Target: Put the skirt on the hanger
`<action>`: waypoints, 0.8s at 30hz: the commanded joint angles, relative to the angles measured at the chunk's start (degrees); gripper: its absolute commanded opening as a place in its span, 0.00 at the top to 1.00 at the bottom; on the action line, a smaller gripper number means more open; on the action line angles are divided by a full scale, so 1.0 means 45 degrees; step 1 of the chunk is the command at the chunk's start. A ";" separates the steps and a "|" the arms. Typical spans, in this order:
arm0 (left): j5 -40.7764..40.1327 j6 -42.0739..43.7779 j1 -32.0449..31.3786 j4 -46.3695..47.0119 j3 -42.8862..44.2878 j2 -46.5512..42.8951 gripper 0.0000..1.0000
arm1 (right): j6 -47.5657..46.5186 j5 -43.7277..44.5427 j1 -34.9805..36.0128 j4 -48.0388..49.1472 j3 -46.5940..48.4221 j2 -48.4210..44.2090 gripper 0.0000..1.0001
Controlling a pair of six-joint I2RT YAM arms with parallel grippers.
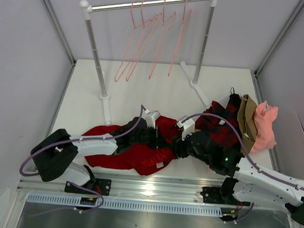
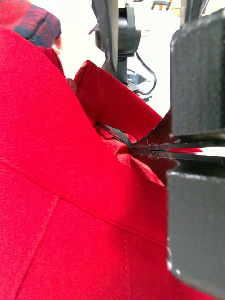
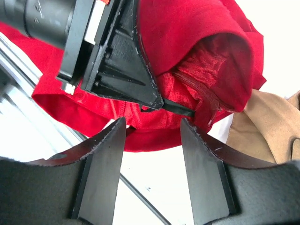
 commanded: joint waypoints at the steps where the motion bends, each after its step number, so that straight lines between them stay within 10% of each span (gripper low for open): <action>1: 0.0789 0.0616 0.0227 -0.0508 0.0559 -0.0697 1.00 | -0.0972 0.1109 0.0604 0.0625 -0.0054 0.0504 0.44; 7: 0.1063 0.1592 0.0656 -0.1856 0.0910 -0.1224 1.00 | -0.2826 0.2829 0.1875 0.1778 -0.0738 0.0603 0.44; 24: 0.1864 0.2159 0.0813 -0.2325 0.1398 -0.1732 1.00 | -1.2902 -0.0024 0.1758 0.3436 -0.2846 -0.1311 0.49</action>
